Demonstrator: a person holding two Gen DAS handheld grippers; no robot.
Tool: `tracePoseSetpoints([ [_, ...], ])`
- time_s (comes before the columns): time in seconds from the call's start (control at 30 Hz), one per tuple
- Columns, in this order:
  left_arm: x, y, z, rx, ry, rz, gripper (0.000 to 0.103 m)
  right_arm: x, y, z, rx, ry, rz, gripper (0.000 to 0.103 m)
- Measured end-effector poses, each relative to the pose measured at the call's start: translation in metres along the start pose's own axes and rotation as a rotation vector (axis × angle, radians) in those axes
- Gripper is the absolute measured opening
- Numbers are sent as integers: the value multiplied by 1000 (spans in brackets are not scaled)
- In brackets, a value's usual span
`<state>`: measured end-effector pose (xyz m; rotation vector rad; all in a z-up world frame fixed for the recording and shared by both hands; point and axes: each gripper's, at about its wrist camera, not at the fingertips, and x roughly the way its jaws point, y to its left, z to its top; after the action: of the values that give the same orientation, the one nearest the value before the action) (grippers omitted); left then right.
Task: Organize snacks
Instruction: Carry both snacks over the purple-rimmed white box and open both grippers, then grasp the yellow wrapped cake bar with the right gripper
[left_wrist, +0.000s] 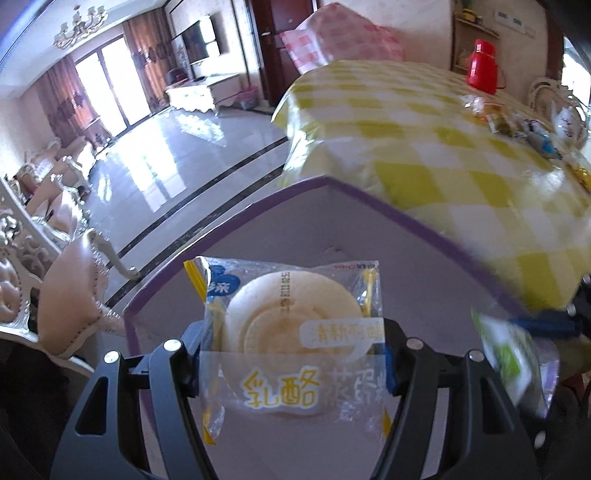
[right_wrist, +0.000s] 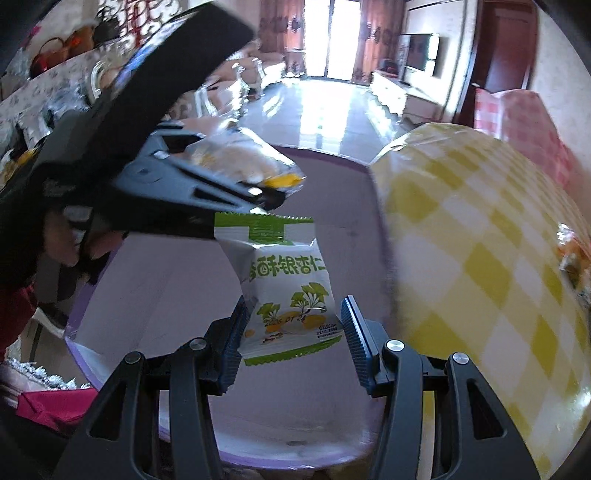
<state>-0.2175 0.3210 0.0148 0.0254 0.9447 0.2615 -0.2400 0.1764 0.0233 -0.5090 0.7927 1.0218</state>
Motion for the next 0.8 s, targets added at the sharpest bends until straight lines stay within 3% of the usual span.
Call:
tracePoseSetpoints([
  [0.03, 1, 2, 0, -7, 7, 7, 69, -1, 3, -1, -4, -6, 27, 51],
  [0.1, 4, 6, 0, -26, 28, 25, 74, -6, 1, -3, 9, -23, 70, 65],
  [0.13, 5, 8, 0, -41, 37, 30, 77, -10, -1, -4, 22, -43, 70, 78],
  [0.17, 5, 9, 1, -52, 37, 28, 83, -16, -5, -5, 39, -67, 69, 81],
  [0.23, -1, 9, 5, -66, 15, 30, 85, -29, -22, -8, 89, -108, 69, 83],
  [0.3, -11, 4, 12, -58, -28, 49, 95, -44, -40, -15, 144, -159, 40, 86],
  [0.43, -36, -15, 31, -32, -128, 55, 98, -84, -80, -40, 231, -310, -17, 87],
  [0.6, -64, -62, 71, -27, -214, -109, 101, -120, -136, -79, 403, -330, -195, 87],
  [0.67, -75, -100, 91, 1, -242, -198, 101, -131, -168, -102, 516, -311, -285, 87],
  [0.8, -80, -182, 123, 61, -278, -325, 101, -161, -223, -160, 724, -325, -383, 87],
])
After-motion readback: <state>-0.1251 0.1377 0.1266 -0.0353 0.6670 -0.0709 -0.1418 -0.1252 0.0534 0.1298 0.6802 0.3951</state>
